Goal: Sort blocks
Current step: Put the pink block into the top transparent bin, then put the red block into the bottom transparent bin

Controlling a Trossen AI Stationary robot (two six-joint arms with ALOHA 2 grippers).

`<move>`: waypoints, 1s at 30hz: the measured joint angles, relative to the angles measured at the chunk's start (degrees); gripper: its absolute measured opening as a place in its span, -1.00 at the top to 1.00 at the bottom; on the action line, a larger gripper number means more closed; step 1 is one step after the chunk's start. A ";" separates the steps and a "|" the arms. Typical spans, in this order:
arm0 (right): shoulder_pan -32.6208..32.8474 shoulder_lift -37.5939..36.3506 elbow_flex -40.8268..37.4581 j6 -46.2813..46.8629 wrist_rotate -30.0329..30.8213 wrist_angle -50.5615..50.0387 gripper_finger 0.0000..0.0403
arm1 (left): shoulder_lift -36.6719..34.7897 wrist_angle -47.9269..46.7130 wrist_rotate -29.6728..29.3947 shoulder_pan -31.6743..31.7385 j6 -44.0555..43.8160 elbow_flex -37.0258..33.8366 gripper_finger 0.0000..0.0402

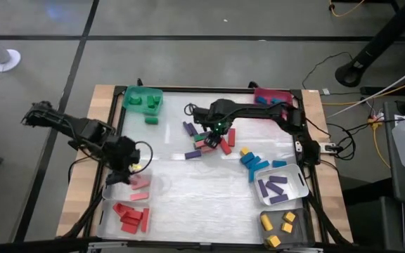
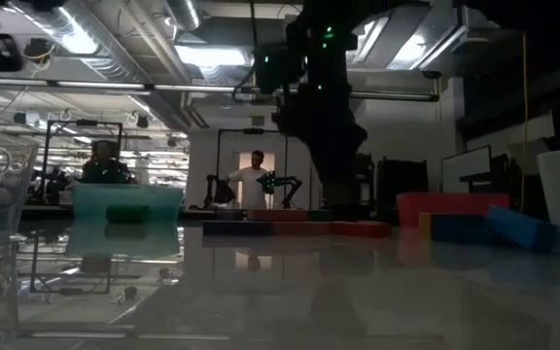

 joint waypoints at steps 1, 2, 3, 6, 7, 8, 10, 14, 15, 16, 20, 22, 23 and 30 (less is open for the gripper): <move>-0.01 0.58 0.00 0.01 0.03 -0.57 -0.12 | 0.20 -0.60 -0.01 -1.30 -1.39 0.00 0.65; -0.01 1.23 0.00 0.01 0.17 -1.33 -0.12 | 0.42 -1.06 -0.05 -2.40 -2.69 0.00 0.65; -0.01 1.86 0.00 0.01 0.63 -2.11 -0.12 | 0.75 -1.57 -0.09 -3.40 -3.98 0.00 0.64; -0.01 3.10 -0.07 0.01 2.04 -3.16 -0.12 | 1.68 -3.23 -0.50 -5.73 -7.08 0.00 0.60; -0.01 3.39 -0.07 0.01 2.07 -3.05 -0.12 | 2.03 -3.63 -0.86 -6.33 -7.94 0.00 0.59; -0.01 3.77 -0.07 0.01 2.07 -2.81 -0.12 | 2.44 -4.01 -1.33 -6.89 -8.33 0.00 0.57; -0.01 4.45 -0.07 0.01 2.07 -2.38 -0.12 | 3.09 -4.91 -2.33 -7.81 -9.21 0.00 0.52; -0.06 6.05 -0.07 0.01 2.09 -2.15 -0.12 | 4.57 -4.73 -3.22 -8.99 -9.31 0.00 0.40; -0.06 6.44 -0.07 0.01 2.12 -2.10 -0.12 | 4.81 -4.69 -3.22 -9.22 -9.31 0.00 0.38; -0.06 6.80 -0.07 0.01 2.09 -1.97 -0.12 | 5.04 -4.68 -3.22 -9.30 -9.31 0.00 0.36; -0.06 7.59 0.04 -0.01 1.03 -0.99 -0.12 | 5.33 -4.31 -3.22 -9.64 -10.05 0.00 0.31; -0.06 8.46 0.01 -0.07 1.08 -0.50 -0.12 | 5.35 -4.28 -3.22 -9.64 -10.74 0.00 0.30; -0.06 8.87 -0.07 -0.24 1.03 -0.32 -0.12 | 5.35 -4.26 -3.22 -9.64 -11.08 0.00 0.30; -0.06 9.99 0.17 -0.31 0.43 0.06 -0.08 | 5.37 -4.17 -3.24 -9.63 -11.36 0.00 0.30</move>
